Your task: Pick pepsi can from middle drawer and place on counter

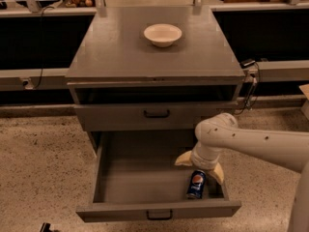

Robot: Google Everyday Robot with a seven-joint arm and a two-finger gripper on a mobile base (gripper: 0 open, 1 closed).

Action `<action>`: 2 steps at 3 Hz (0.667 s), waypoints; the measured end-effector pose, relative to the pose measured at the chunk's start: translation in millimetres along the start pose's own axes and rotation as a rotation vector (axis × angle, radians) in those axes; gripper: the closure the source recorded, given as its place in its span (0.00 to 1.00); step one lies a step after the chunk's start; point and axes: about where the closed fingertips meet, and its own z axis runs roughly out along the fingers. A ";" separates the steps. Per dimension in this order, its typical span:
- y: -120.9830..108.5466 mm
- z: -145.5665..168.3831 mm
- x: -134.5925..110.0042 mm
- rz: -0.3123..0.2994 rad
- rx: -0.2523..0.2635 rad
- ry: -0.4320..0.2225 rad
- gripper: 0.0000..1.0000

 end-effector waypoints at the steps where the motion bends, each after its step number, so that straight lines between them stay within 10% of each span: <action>1: -7.7 35.2 -0.8 -0.049 -0.001 0.004 0.00; 2: -9.1 68.6 3.4 -0.077 -0.007 0.029 0.00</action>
Offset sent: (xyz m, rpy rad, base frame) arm 0.0176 0.0146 -0.1026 -0.0434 -0.0698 0.1057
